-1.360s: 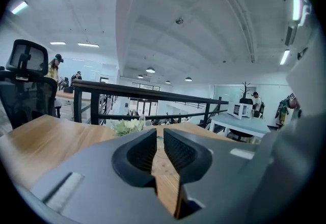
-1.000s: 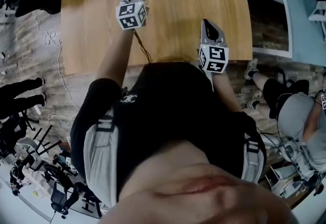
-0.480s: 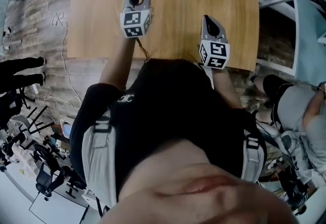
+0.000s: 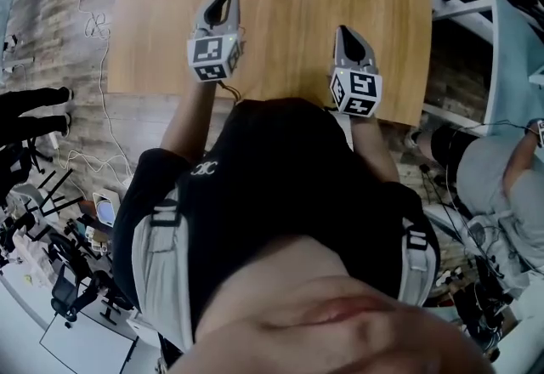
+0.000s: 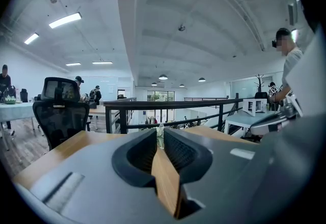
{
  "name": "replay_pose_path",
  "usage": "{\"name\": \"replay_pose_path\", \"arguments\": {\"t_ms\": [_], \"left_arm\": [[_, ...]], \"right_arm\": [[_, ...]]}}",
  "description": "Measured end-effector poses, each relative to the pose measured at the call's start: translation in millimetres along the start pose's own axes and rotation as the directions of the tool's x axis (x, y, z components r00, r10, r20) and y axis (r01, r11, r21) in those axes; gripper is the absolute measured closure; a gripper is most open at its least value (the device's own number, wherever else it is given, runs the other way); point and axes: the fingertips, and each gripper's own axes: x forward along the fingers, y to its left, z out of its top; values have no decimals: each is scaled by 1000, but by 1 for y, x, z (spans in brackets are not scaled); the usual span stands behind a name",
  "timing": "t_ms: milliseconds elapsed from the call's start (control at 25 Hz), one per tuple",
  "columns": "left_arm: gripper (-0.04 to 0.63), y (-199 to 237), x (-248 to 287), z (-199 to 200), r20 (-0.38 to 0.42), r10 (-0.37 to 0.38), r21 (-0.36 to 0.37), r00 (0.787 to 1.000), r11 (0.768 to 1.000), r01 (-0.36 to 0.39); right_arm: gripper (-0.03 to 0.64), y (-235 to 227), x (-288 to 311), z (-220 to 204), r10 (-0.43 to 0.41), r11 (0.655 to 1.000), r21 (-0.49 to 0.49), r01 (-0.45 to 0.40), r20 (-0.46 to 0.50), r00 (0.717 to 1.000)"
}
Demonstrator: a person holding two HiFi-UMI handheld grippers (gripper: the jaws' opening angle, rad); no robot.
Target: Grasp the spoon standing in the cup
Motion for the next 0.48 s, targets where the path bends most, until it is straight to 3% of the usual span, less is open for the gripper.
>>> {"name": "replay_pose_path", "arguments": {"t_ms": [480], "left_arm": [[544, -10, 6, -13, -29, -47, 50, 998, 998, 48]], "right_arm": [[620, -6, 6, 18, 17, 999, 34, -19, 63, 998]]}}
